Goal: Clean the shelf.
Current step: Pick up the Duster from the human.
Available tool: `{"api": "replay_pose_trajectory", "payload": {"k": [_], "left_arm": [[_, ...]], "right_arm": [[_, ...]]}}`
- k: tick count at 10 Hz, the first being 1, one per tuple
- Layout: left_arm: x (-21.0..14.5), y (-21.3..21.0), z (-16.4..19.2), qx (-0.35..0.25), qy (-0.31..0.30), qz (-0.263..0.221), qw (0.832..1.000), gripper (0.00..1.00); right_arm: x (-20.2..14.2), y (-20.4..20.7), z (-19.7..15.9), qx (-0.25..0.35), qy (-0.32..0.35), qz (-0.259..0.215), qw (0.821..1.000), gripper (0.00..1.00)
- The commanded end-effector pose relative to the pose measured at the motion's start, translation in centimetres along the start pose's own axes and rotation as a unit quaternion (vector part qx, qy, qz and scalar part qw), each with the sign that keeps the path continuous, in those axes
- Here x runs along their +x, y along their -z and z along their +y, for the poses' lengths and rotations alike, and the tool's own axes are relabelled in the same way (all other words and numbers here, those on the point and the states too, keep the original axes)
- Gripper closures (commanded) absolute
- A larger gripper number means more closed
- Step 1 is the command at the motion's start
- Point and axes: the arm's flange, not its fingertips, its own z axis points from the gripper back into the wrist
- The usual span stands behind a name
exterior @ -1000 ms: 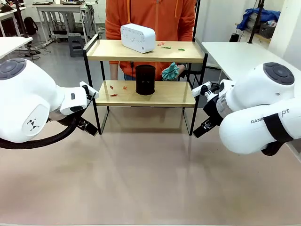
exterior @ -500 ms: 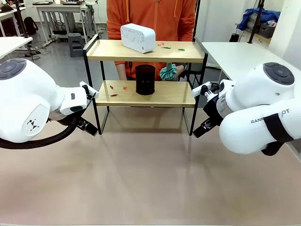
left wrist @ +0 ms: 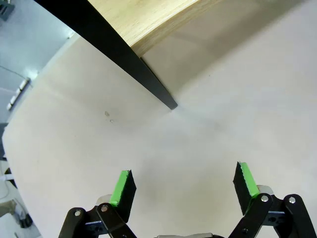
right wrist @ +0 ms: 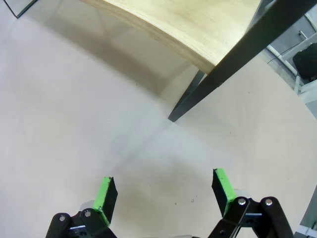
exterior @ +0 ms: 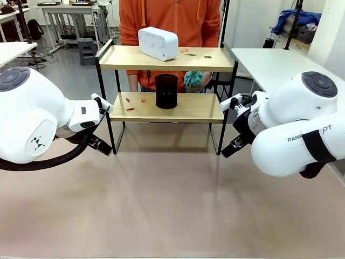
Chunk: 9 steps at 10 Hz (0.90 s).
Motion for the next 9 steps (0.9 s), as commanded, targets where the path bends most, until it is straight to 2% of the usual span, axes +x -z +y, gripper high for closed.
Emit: {"api": "replay_pose_trajectory", "payload": {"k": [1, 9], "left_arm": [[0.01, -0.01, -0.01, 0.0, 0.0, 0.0, 1.0, 0.0], [0.01, -0.01, -0.01, 0.0, 0.0, 0.0, 1.0, 0.0]], "right_arm": [[0.0, 0.0, -0.01, 0.0, 0.0, 0.0, 1.0, 0.0], [0.0, 0.0, -0.01, 0.0, 0.0, 0.0, 1.0, 0.0]]}}
